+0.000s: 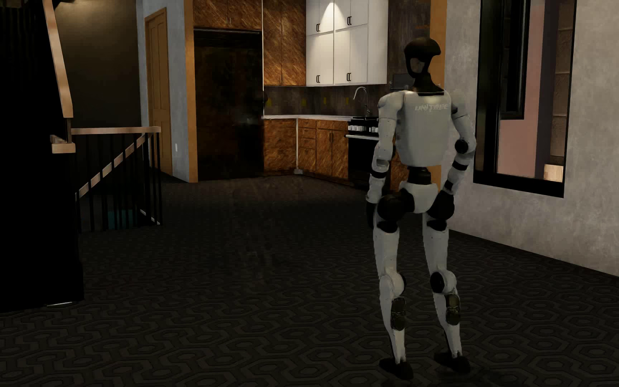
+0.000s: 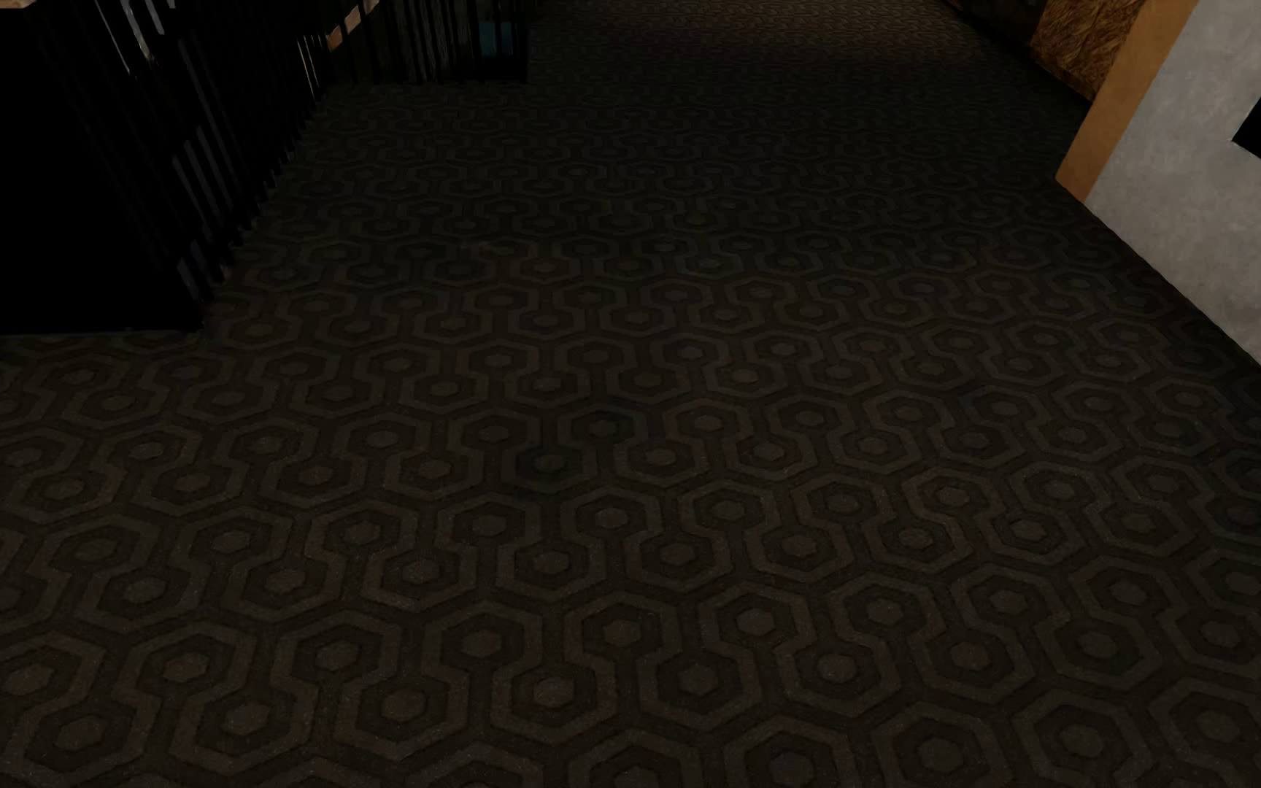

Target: Walk forward

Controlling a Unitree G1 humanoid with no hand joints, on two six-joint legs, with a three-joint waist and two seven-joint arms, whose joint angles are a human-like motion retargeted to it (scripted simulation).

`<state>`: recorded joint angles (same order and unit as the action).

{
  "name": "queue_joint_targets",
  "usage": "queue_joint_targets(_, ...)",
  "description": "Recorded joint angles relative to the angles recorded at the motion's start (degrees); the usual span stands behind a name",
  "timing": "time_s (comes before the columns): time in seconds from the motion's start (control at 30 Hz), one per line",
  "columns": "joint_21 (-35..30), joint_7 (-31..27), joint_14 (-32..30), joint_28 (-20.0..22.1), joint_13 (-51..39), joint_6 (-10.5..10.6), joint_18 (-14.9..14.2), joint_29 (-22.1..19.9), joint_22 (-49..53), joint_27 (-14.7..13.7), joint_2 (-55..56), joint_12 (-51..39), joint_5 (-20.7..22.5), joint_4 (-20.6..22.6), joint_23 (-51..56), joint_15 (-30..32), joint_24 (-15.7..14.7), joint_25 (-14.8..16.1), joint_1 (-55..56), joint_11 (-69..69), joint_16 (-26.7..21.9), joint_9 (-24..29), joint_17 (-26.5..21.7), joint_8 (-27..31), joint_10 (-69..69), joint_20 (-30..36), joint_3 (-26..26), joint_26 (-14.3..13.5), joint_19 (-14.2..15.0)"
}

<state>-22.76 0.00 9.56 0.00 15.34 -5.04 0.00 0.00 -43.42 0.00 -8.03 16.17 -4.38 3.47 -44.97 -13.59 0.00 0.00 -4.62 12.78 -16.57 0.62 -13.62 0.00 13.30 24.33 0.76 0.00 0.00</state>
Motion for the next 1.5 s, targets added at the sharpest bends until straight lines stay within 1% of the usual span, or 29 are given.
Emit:
queue_joint_targets(0.13,-0.05,0.0,1.05,0.0,-0.01,-0.1,0.0,0.0,0.0,0.0,0.38,-0.02,-0.13,0.09,0.02,-0.1,0.0,0.0,0.26,0.33,-0.06,0.06,-0.07,0.0,0.62,0.11,-0.04,0.0,0.0)
queue_joint_targets(0.17,0.01,0.0,3.84,0.0,-0.02,-0.05,0.0,0.0,-0.01,0.0,0.94,-0.04,-0.1,0.13,-0.03,-0.06,0.0,0.0,1.0,0.88,-0.03,0.16,-0.09,0.0,3.63,0.13,-0.03,0.0,0.0)
queue_joint_targets(0.2,0.17,0.0,8.14,0.0,-0.01,0.0,0.0,0.0,-0.04,0.0,2.29,-0.05,-0.04,0.3,-0.15,-0.52,0.0,0.0,2.91,3.04,0.03,0.25,-0.1,0.0,13.17,0.18,0.05,0.0,0.0)
queue_joint_targets(0.23,0.56,0.0,8.21,0.0,0.16,0.08,0.0,0.0,-0.01,0.0,4.04,0.01,0.17,0.58,-0.19,-2.48,0.0,0.0,5.25,12.85,0.09,0.45,-0.08,0.0,12.37,0.41,0.1,0.0,0.0)
queue_joint_targets(0.27,2.28,0.0,5.73,0.0,1.03,0.25,0.0,0.0,-0.19,0.0,5.16,0.2,0.22,1.04,0.66,-4.77,0.0,0.0,6.57,14.33,0.47,0.99,0.22,0.0,12.68,1.12,-0.08,0.0,0.0)
queue_joint_targets(0.3,2.29,0.0,5.08,0.0,1.68,0.3,0.0,0.0,0.41,0.0,4.4,0.77,0.09,1.03,1.41,-7.01,0.0,0.0,6.56,14.75,0.48,1.46,0.2,0.0,13.57,1.11,-0.34,0.0,0.0)
queue_joint_targets(0.4,2.33,0.0,6.76,0.0,3.43,0.61,0.0,0.0,-0.22,0.0,1.32,2.34,-0.36,1.03,0.86,-12.74,0.0,0.0,6.21,14.74,1.36,1.01,0.01,0.0,15.4,-0.47,-0.84,0.0,0.0)
queue_joint_targets(0.53,4.47,0.0,11.73,0.0,5.03,0.64,0.0,0.0,-0.18,0.0,0.05,2.94,-0.49,1.53,-0.23,-15.84,0.0,0.0,5.02,15.16,0.72,0.16,-0.27,0.0,15.52,-1.47,-1.38,0.0,0.0)
queue_joint_targets(0.6,5.35,0.0,13.97,0.0,5.53,-0.02,0.0,0.0,-1.09,0.0,4.27,2.62,-1.2,2.34,1.79,-14.38,0.0,0.0,5.02,20.77,0.38,0.2,-0.59,0.0,15.69,-1.31,0.09,0.0,0.0)
queue_joint_targets(0.67,5.69,0.0,15.9,0.0,4.48,-1.6,0.0,0.0,0.04,0.0,14.55,2.11,-2.3,3.59,2.02,-11.61,0.0,0.0,4.92,33.61,-0.62,1.29,0.05,0.0,15.92,-1.61,0.47,0.0,0.0)
queue_joint_targets(0.73,6.13,0.0,16.87,0.0,3.39,-2.67,0.0,0.0,0.25,0.0,26.05,0.36,-1.88,4.55,0.54,-11.38,0.0,0.0,3.9,47.24,-0.6,2.71,0.94,0.0,15.61,-2.19,1.28,0.0,0.0)
queue_joint_targets(0.8,7.03,0.0,19.12,0.0,4.19,-2.51,0.0,0.0,1.92,0.0,35.79,-1.69,-1.22,3.96,-0.38,-10.41,0.0,0.0,1.91,52.16,0.4,3.01,1.48,0.0,13.46,-4.32,4.02,0.0,0.0)
queue_joint_targets(0.9,8.65,0.0,22.53,0.0,7.04,-1.23,0.0,0.0,11.26,0.0,45.32,-4.51,-1.07,1.86,-2.1,-5.57,0.0,0.0,-2.76,43.07,1.72,3.94,1.17,0.0,10.91,-7.15,8.02,0.0,0.0)
queue_joint_targets(0.97,9.78,0.0,25.4,0.0,8.44,-0.96,0.0,0.0,19.5,0.0,48.92,-7.29,-2.19,1.4,-4.51,-0.46,0.0,0.0,-6.17,34.1,2.1,5.29,0.89,0.0,10.71,-8.37,8.91,0.0,0.0)
queue_joint_targets(1.0,10.66,0.0,27.22,0.0,8.67,-0.99,0.0,0.0,23.0,0.0,49.61,-8.91,-2.98,1.13,-6.32,2.12,0.0,0.0,-8.43,29.78,2.43,5.95,0.86,0.0,11.16,-8.94,9.08,0.0,0.0)
queue_joint_targets(1.07,13.19,0.0,30.43,0.0,8.74,-0.88,0.0,0.0,27.9,0.0,49.31,-11.56,-4.66,0.34,-10.16,3.71,0.0,0.0,-13.31,23.69,3.33,6.22,0.88,0.0,12.11,-9.64,10.0,0.0,0.0)
queue_joint_targets(1.1,14.55,0.0,30.11,0.0,8.76,-0.37,0.0,0.0,29.56,0.0,49.17,-12.26,-5.21,-0.49,-11.57,5.21,0.0,0.0,-15.01,24.18,3.78,5.81,0.71,0.0,12.17,-9.61,10.8,0.0,0.0)
queue_joint_targets(1.13,15.15,0.0,27.38,0.0,8.8,0.55,0.0,0.0,30.64,0.0,49.02,-12.52,-5.22,-1.58,-12.53,8.88,0.0,0.0,-16.03,26.39,4.1,5.16,0.31,0.0,11.72,-9.3,11.39,0.0,0.0)
queue_joint_targets(1.17,14.39,0.0,21.49,0.0,8.29,1.85,0.0,0.0,30.87,0.0,49.52,-12.46,-4.1,-2.73,-13.47,12.57,0.0,0.0,-16.3,29.07,4.22,4.87,-0.22,0.0,11.56,-8.7,11.29,0.0,0.0)
queue_joint_targets(1.2,13.53,0.0,11.16,0.0,7.12,2.75,0.0,0.0,30.18,0.0,49.22,-11.95,-2.39,-3.26,-14.3,13.34,0.0,0.0,-15.52,32.12,3.95,5.17,-0.56,0.0,14.16,-7.82,10.88,0.0,0.0)
queue_joint_targets(1.23,12.49,0.0,-3.14,0.0,5.67,2.94,0.0,0.0,28.57,0.0,47.23,-11.46,-0.65,-3.17,-14.15,12.0,0.0,0.0,-12.37,33.46,3.1,5.65,-0.8,0.0,21.6,-6.31,9.93,0.0,0.0)
queue_joint_targets(1.27,11.2,0.0,-16.51,0.0,4.3,3.09,0.0,0.0,25.85,0.0,44.03,-11.32,0.89,-2.92,-13.14,9.62,0.0,0.0,-6.94,34.0,1.91,6.12,-1.08,0.0,32.86,-3.7,8.6,0.0,0.0)
queue_joint_targets(1.3,10.07,0.0,-21.87,0.0,3.01,3.63,0.0,0.0,22.62,0.0,40.36,-11.48,1.96,-2.75,-11.19,7.14,0.0,0.0,0.15,34.02,0.82,6.37,-1.56,0.0,46.23,-0.59,7.59,0.0,0.0)
queue_joint_targets(1.33,9.46,0.0,-18.56,0.0,1.94,4.02,0.0,0.0,19.5,0.0,35.98,-11.26,2.61,-2.59,-8.35,5.02,0.0,0.0,6.69,33.54,0.05,6.73,-2.06,0.0,58.71,2.16,6.86,0.0,0.0)
queue_joint_targets(1.37,9.67,0.0,-13.72,0.0,1.18,4.16,0.0,0.0,16.65,0.0,31.23,-10.41,2.91,-2.53,-4.49,3.37,0.0,0.0,13.17,32.36,-0.39,6.94,-2.39,0.0,67.12,3.97,5.79,0.0,0.0)
queue_joint_targets(1.4,10.1,0.0,-11.29,0.0,0.76,3.9,0.0,0.0,13.96,0.0,26.58,-8.86,3.15,-2.32,0.02,2.0,0.0,0.0,19.56,30.36,-0.73,6.63,-2.53,0.0,70.86,4.76,4.27,0.0,0.0)
queue_joint_targets(1.43,10.6,0.0,-11.55,0.0,0.4,3.38,0.0,0.0,11.36,0.0,21.74,-6.77,3.55,-2.1,4.51,0.62,0.0,0.0,24.87,27.98,-1.03,6.35,-2.42,0.0,69.72,4.52,2.55,0.0,0.0)
queue_joint_targets(1.47,11.27,0.0,-14.06,0.0,0.0,2.66,0.0,0.0,8.93,0.0,16.85,-4.29,3.89,-1.8,8.82,-0.91,0.0,0.0,28.82,25.65,-1.38,6.18,-2.13,0.0,64.19,3.63,0.71,0.0,0.0)
queue_joint_targets(1.5,11.96,0.0,-17.69,0.0,-0.53,2.14,0.0,0.0,6.6,0.0,11.45,-1.69,4.27,-1.69,12.8,-2.62,0.0,0.0,31.25,23.18,-1.68,6.31,-1.81,0.0,55.44,2.27,-0.96,0.0,0.0)
